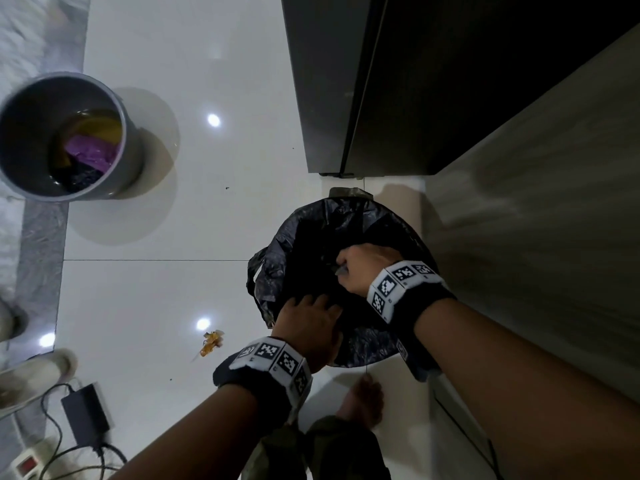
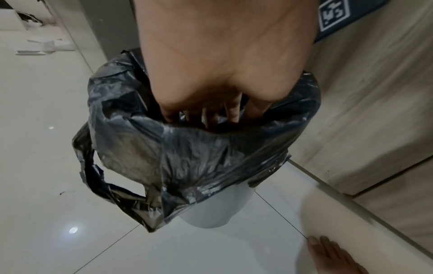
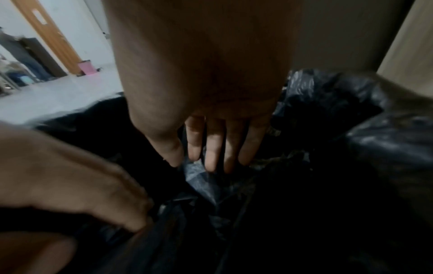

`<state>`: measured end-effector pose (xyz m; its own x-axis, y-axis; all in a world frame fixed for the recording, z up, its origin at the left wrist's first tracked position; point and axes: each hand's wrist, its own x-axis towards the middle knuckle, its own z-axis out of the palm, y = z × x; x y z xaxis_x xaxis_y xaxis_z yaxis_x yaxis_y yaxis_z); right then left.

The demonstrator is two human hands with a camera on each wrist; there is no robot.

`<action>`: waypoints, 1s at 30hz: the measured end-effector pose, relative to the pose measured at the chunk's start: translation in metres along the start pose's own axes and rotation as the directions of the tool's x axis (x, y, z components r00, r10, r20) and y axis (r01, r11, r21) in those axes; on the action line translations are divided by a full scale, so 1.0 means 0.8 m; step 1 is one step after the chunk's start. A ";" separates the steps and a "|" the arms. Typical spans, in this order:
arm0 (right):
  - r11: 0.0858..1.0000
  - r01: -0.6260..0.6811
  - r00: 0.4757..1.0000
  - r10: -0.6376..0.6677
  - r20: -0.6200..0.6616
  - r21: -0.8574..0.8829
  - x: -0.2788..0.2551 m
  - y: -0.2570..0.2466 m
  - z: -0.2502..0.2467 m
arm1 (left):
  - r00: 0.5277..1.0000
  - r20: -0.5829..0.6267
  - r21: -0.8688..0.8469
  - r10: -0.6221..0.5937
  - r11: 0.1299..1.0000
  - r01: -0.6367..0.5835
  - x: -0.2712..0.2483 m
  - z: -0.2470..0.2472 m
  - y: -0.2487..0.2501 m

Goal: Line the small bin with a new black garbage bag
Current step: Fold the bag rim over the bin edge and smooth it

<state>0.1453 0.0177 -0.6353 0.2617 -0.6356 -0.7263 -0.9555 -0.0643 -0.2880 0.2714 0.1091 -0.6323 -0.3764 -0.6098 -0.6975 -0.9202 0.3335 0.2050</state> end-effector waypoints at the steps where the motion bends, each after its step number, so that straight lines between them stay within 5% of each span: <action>1: 1.000 -0.021 1.000 0.021 -0.014 0.021 0.008 0.003 0.000 | 1.000 0.015 0.004 -0.003 1.000 0.003 0.000 0.002 0.001; 6: 0.979 -0.101 0.990 0.116 -0.075 0.177 0.024 0.021 -0.009 | 0.974 0.225 0.115 -0.016 0.993 -0.010 -0.007 -0.014 0.013; 13: 0.977 -0.076 0.948 0.134 -0.289 0.201 -0.046 0.029 -0.012 | 0.987 -0.022 -0.094 0.157 0.983 -0.158 -0.001 0.002 0.035; 18: 0.993 -0.114 0.965 0.108 -0.237 -0.009 -0.086 0.046 0.002 | 0.950 0.292 -0.066 0.115 0.993 -0.100 0.001 -0.002 0.033; 20: 0.998 -0.041 0.958 0.053 -0.283 0.049 -0.090 0.054 0.002 | 0.989 0.111 -0.221 0.098 0.973 -0.071 0.000 -0.017 0.019; 21: 0.993 0.007 0.938 0.036 -0.345 0.121 -0.093 0.057 0.002 | 0.995 -0.072 -0.294 0.064 0.952 -0.082 0.000 -0.022 0.010; 24: 0.947 0.042 0.824 0.147 -0.548 0.317 -0.095 0.071 0.001 | 0.861 -0.508 -0.240 -0.034 0.965 -0.103 0.002 -0.040 -0.018; 26: 0.902 0.010 0.810 0.245 -0.532 0.431 -0.095 0.080 0.008 | 0.817 -0.545 -0.245 -0.188 0.968 0.059 0.000 -0.049 -0.036; 28: 0.832 -0.027 0.873 0.290 -0.392 0.555 -0.089 0.085 0.017 | 0.842 -0.453 -0.339 -0.293 0.930 0.141 0.002 -0.051 -0.052; 30: 0.786 -0.064 0.908 0.302 -0.291 0.615 -0.081 0.088 0.026 | 0.884 -0.366 -0.470 -0.291 0.877 0.095 0.006 -0.047 -0.061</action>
<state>0.0642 0.0706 -0.6218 -0.0905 -0.8206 -0.5643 -0.6840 0.4631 -0.5636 0.3103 0.0628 -0.6202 -0.1041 -0.8990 -0.4253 -0.8937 -0.1031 0.4366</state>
